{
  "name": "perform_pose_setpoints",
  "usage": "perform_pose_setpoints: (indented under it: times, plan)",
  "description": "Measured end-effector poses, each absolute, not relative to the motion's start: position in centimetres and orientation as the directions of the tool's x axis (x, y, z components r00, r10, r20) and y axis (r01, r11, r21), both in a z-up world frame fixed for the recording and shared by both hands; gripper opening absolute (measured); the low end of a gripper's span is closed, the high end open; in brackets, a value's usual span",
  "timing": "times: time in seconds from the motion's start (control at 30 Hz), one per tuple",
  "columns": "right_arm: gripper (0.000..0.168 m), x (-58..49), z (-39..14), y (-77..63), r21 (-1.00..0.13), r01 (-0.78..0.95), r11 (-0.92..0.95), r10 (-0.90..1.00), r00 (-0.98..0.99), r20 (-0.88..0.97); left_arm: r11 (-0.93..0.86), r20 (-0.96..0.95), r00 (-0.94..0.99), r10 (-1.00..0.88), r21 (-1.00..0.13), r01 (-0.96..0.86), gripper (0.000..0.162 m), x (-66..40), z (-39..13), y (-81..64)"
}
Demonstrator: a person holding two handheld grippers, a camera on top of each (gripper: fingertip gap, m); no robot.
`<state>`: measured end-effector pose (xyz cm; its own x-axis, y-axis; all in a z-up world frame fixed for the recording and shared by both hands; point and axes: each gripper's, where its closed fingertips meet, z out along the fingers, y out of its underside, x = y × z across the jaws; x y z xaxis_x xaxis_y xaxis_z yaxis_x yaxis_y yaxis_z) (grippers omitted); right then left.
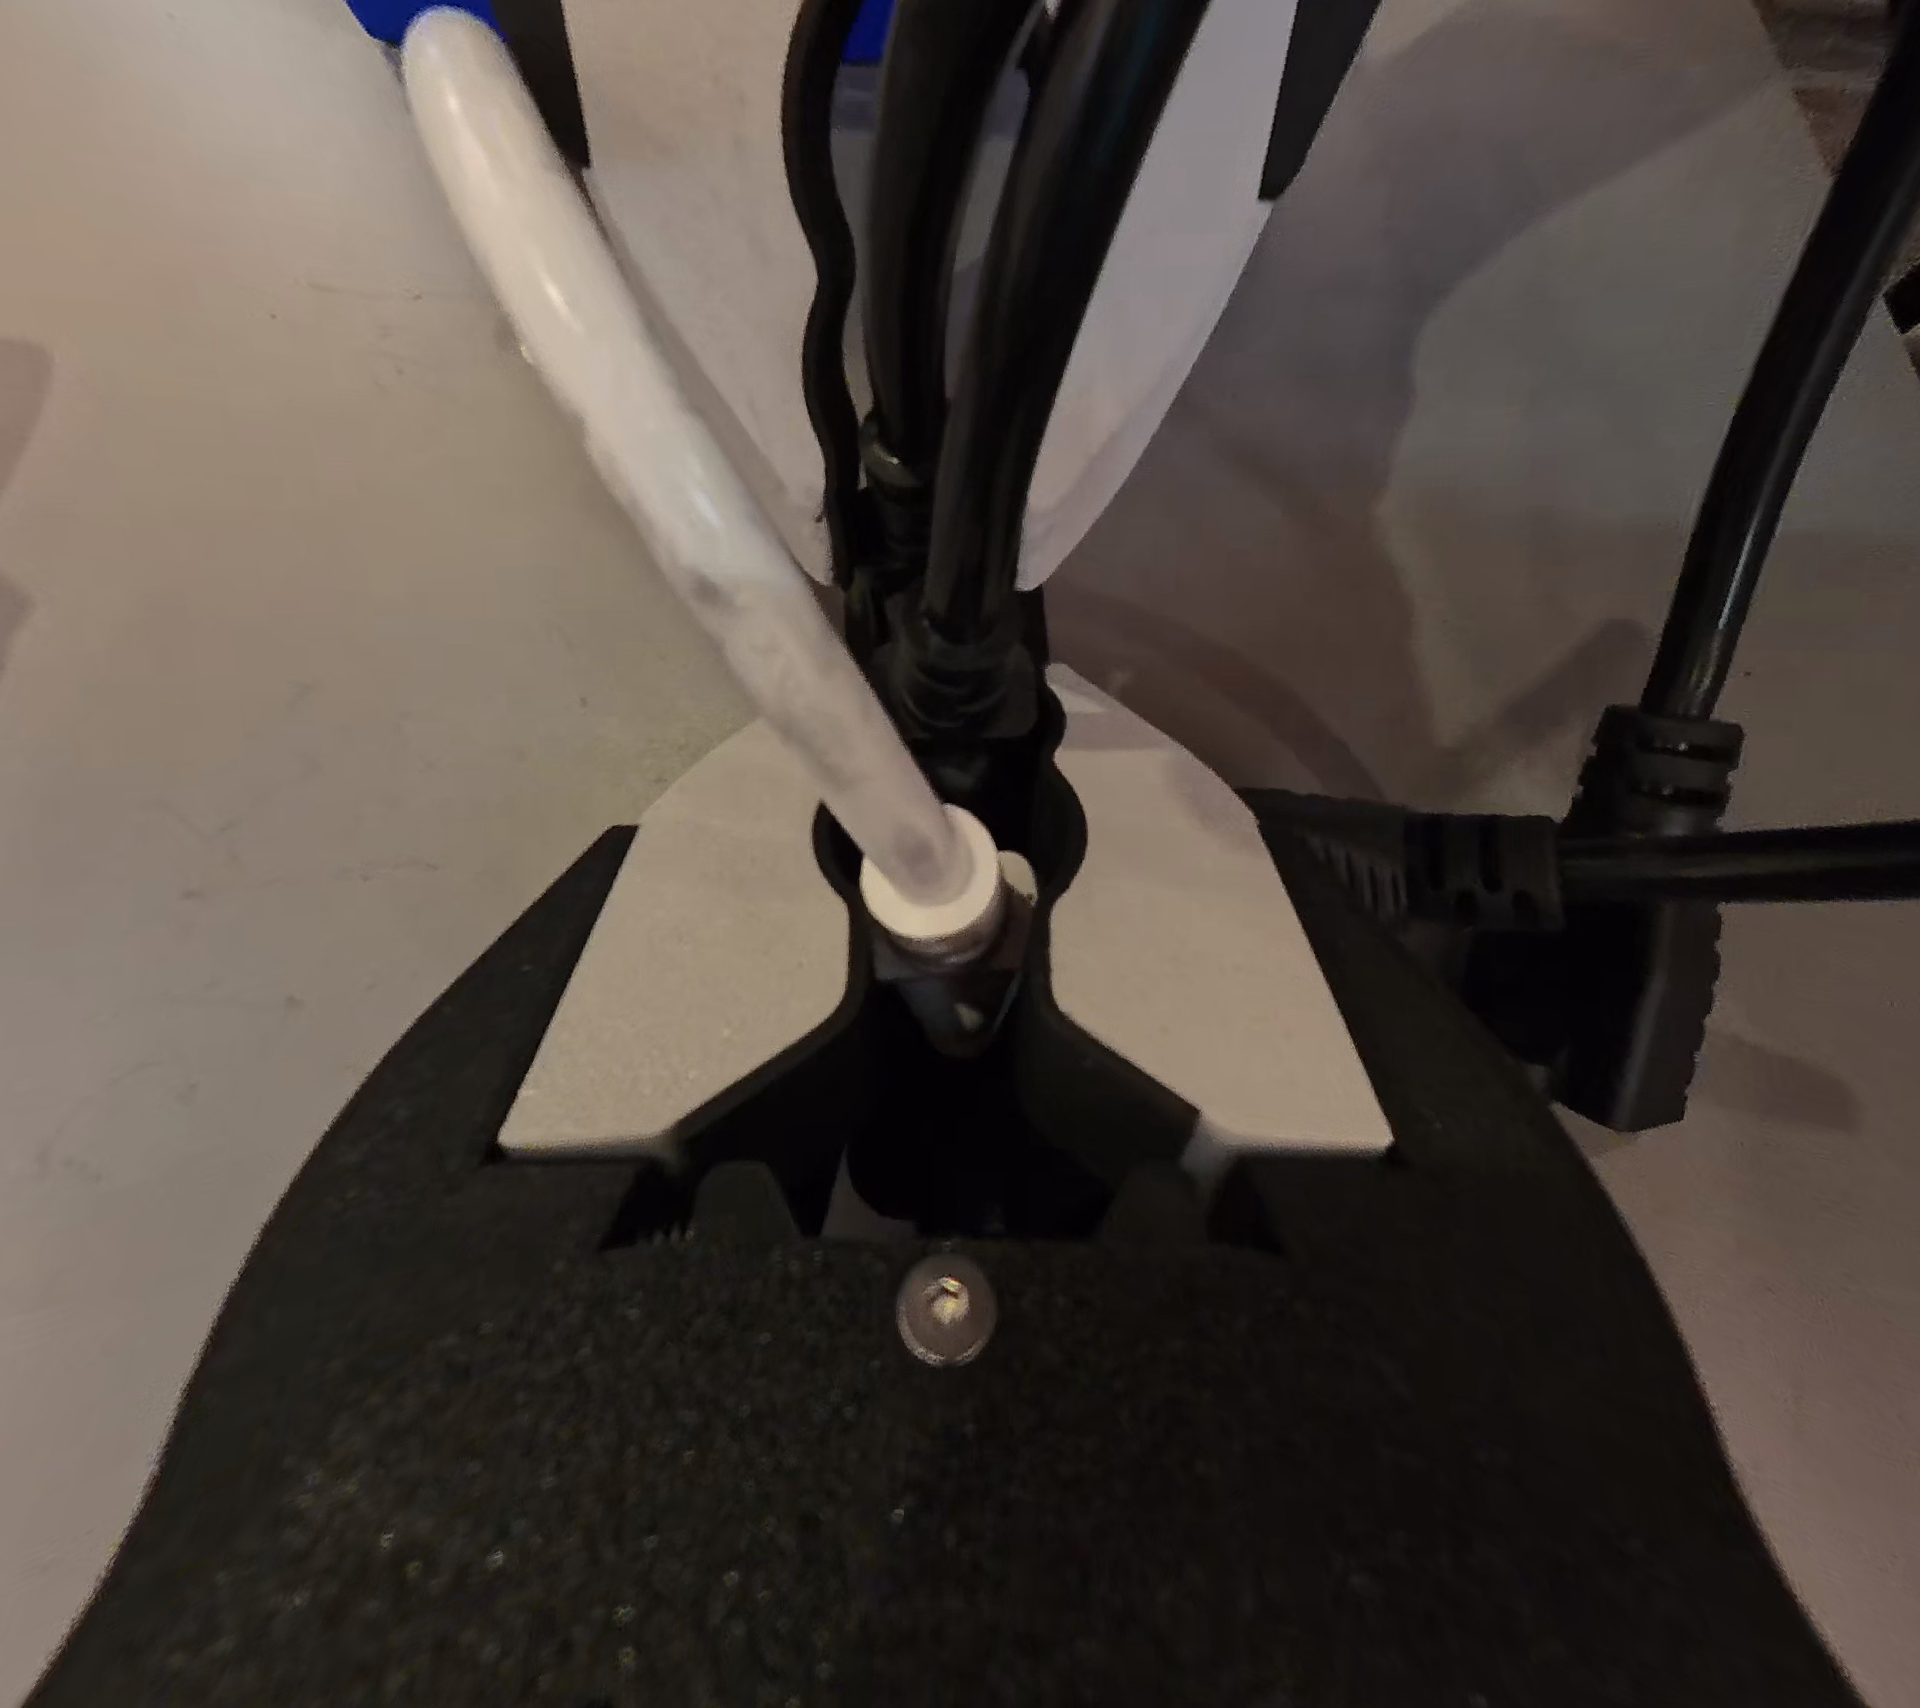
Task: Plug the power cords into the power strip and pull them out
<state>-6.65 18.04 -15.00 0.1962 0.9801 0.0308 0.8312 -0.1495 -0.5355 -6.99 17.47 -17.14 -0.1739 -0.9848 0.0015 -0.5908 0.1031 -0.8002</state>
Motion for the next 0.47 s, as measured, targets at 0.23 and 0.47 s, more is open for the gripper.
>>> perform_pose_setpoints:
  times: [0.23, 0.47]
  plan:
    - [0.023, -6.37, -15.03, 17.95, -0.53, 0.834, -0.15, 0.979, 0.199, 0.035, 0.106, 0.004, -0.182, -0.983, -0.801, -0.59, 0.028, -7.02, -17.15, 17.45]
    - [0.022, -5.85, -15.05, 17.81, -0.32, 0.941, -0.107, 0.992, 0.122, 0.028, 0.102, 0.012, -0.188, -0.982, -0.806, -0.583, 0.028, -6.75, -17.09, 17.33]
